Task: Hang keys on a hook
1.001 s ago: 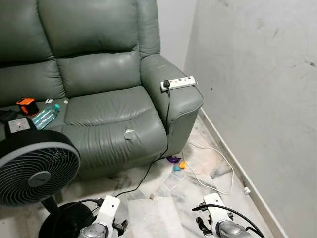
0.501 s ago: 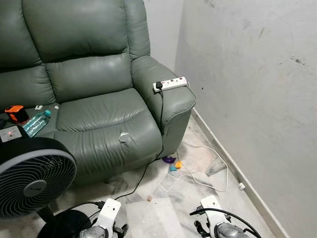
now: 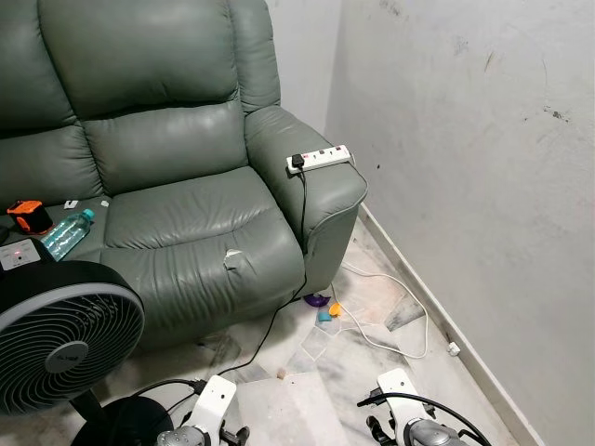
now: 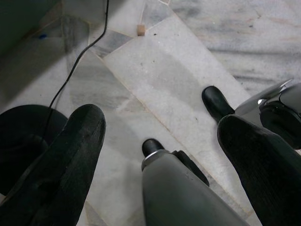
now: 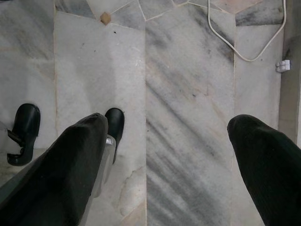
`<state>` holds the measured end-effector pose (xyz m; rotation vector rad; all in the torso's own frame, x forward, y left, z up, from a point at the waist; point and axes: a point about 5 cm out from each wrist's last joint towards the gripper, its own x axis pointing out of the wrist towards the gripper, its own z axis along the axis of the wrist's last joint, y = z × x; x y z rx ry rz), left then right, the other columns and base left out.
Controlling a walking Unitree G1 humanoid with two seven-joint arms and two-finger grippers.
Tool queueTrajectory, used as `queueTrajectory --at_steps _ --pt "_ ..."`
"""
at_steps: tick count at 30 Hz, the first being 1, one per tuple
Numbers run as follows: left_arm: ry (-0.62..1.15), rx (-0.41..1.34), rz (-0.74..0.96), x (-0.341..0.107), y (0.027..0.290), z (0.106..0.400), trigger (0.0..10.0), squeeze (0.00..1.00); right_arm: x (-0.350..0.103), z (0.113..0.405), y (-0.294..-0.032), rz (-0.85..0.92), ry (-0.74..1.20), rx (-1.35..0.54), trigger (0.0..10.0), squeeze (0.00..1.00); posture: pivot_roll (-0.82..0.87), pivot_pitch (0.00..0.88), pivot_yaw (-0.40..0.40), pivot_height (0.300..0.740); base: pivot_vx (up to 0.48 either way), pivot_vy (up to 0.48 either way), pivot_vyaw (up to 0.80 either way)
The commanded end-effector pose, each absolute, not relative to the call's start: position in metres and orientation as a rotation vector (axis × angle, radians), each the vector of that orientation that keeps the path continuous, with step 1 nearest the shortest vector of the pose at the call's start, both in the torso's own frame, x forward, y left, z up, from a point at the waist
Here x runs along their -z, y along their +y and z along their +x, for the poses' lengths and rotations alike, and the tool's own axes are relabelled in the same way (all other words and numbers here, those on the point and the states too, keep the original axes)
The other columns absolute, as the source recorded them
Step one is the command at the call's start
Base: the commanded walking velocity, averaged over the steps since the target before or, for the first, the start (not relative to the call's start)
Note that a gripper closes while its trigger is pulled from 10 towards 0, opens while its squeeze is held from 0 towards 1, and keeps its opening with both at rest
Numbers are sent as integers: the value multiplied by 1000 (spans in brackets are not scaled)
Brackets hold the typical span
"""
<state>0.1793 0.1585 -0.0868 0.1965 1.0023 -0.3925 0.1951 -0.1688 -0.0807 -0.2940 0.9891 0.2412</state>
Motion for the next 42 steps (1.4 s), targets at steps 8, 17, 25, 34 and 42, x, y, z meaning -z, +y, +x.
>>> queueTrajectory --at_steps 8,17,25,34,42 --pt "990 399 211 85 147 184 10000 0 81 194 -167 -290 989 -256 10000 0 32 0 -7 740 0 0 -454" --pt "995 400 232 85 146 187 10000 0 82 194 -166 -276 998 -243 10000 0 33 0 -1 740 0 0 -577" --pt "903 42 -7 72 186 206 10000 0 75 209 -162 116 975 -17 10000 0 22 0 3 740 0 0 -771" --pt "923 3 -31 77 192 196 10000 0 70 218 -158 169 945 -10 10000 0 2 22 6 740 0 0 -245" --pt "914 98 -25 76 180 198 10000 0 70 215 -170 222 936 90 10000 0 -47 75 18 740 0 0 0"
